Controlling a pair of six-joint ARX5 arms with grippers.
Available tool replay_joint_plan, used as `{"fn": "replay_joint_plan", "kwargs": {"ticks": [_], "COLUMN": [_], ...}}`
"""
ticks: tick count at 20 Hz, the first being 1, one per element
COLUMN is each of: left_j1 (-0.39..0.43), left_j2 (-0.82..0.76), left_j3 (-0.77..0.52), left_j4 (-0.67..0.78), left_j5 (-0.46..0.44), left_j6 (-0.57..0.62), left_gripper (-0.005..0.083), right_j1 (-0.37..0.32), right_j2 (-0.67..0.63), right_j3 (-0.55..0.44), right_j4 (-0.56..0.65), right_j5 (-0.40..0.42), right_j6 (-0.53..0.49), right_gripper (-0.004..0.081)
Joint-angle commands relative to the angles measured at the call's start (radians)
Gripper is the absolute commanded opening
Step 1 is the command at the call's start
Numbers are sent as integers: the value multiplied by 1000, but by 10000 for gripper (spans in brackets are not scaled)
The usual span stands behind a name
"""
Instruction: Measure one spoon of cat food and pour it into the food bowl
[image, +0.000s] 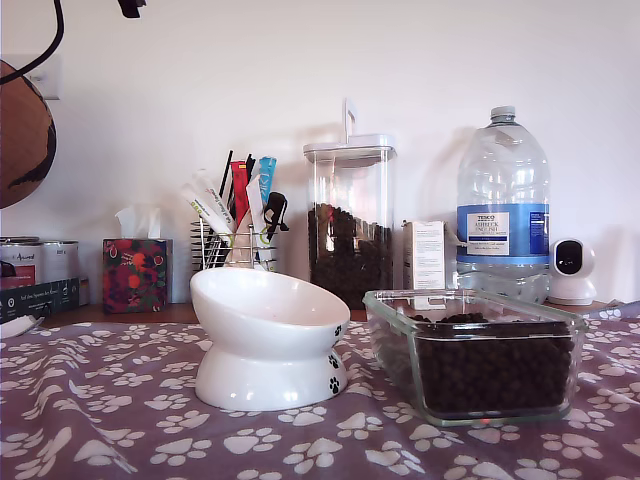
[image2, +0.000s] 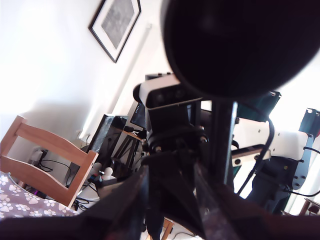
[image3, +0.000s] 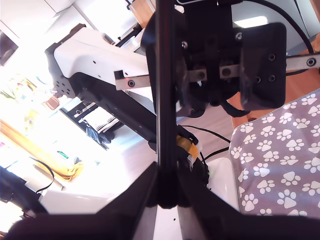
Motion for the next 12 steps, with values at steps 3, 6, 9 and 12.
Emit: {"fn": "replay_joint_plan", "kwargs": {"ticks": [3, 6, 9, 12], "left_j1": [-5, -5, -4, -2], "left_j2": [4, 4, 4, 4], "left_j3": [19, 19, 19, 19], "left_j4": [21, 21, 19, 21], "left_j5": [35, 46, 52, 56], "left_j6": [11, 28, 37, 43], "left_gripper": [312, 347, 378, 378], "right_j1": [-26, -31, -38, -55], "right_j2": [2, 2, 2, 2], "right_j3": [6, 6, 6, 6], "right_j4": [10, 9, 19, 11], "right_j5": [-3, -4, -16, -23], "right_j6": [4, 8, 8, 8], "right_gripper": [-11, -11, -11, -11]}}
